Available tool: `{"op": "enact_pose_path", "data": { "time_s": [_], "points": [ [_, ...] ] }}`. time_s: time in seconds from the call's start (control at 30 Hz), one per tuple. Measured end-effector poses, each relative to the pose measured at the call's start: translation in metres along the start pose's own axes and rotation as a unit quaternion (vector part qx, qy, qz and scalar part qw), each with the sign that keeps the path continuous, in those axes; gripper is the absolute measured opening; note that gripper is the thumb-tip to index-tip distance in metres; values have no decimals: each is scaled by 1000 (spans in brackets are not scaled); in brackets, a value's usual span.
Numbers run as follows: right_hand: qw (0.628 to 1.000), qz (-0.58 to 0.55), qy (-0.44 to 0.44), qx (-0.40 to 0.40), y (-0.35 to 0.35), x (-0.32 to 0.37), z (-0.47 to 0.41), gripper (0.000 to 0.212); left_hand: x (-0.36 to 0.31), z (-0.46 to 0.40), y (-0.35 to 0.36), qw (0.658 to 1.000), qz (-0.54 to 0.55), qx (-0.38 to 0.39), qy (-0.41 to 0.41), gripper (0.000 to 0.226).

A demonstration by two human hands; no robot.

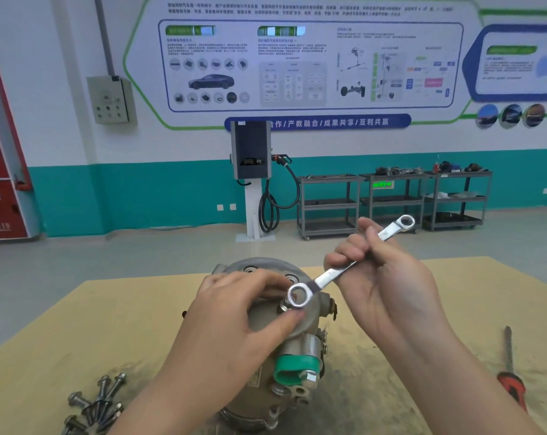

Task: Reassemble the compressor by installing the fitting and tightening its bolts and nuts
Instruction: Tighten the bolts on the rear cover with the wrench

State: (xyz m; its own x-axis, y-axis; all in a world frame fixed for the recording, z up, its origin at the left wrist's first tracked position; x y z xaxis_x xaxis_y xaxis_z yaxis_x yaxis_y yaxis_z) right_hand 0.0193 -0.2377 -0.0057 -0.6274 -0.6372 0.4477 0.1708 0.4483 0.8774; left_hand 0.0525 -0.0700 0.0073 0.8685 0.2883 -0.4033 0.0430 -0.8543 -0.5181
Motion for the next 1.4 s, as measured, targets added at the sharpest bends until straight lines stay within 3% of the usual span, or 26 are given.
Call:
{"op": "enact_pose_path", "data": {
  "time_s": [0.07, 0.1, 0.13, 0.2, 0.23, 0.3, 0.37, 0.53, 0.7, 0.93, 1.03, 1.17, 1.27, 1.3, 1.33, 1.4],
  "points": [
    [994, 84, -54, 54, 10, 23, 6, 36, 0, 0, 1, 1000, 2, 12, -2, 36],
    [965, 212, -128, 91, 19, 40, 13, 50, 1, 0, 2, 1000, 7, 16, -7, 41],
    [885, 385, -227, 131, 32, 51, 25, 63, 2, 0, 2, 1000, 15, 17, -13, 45],
    [639, 651, -369, 177, 50, 44, 45, 85, 4, 2, 2, 999, 37, 11, -30, 53],
    [578, 705, -375, 166, 48, 38, 45, 88, 6, 2, 2, 998, 53, 10, -38, 57],
    [523, 753, -379, 127, 45, 30, 45, 78, 8, 3, 3, 996, 71, 15, -50, 63],
    [436, 785, -428, 104, 49, 21, 48, 59, 6, 3, 1, 997, 58, 11, -38, 66],
    [398, 798, -440, 106, 48, 14, 49, 39, -6, 2, -2, 999, 27, -31, 9, 41],
    [436, 812, -376, 100, 35, 12, 33, 42, -5, 3, -1, 998, 4, -60, -2, 28],
    [486, 813, -311, 75, 30, 23, 24, 55, -13, 6, -1, 996, -20, -78, 31, 31],
    [470, 815, -325, 97, 39, 21, 34, 68, -15, 6, -7, 992, 8, -114, 48, 25],
    [469, 803, -344, 131, 53, 23, 51, 72, -1, 8, -20, 975, 142, -170, -34, 19],
    [425, 805, -396, 118, 63, 34, 57, 58, 15, 8, -24, 950, 222, -188, -116, 7],
    [448, 789, -412, 82, 63, 47, 56, 56, 20, 9, -26, 940, 241, -195, -139, 9],
    [503, 756, -419, 24, 57, 65, 53, 62, 25, 9, -28, 930, 260, -202, -161, 12],
    [647, 671, -352, -81, 31, 91, 39, 84, 35, 9, -30, 910, 293, -216, -197, 22]
  ]
}}
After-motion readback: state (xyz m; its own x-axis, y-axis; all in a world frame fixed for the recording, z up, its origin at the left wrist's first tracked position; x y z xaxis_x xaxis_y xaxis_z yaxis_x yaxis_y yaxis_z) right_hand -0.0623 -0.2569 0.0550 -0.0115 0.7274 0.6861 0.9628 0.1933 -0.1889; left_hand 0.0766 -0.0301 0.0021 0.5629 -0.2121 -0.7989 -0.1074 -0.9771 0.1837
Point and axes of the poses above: each hand's wrist, its own z-axis away from the middle knuckle, its own y-axis out of the palm, x = y × z, the point moved 10 cm from there along -z, towards the middle knuckle, and after that the axes turned 7 degrees about -x, right-handed, at the moved point
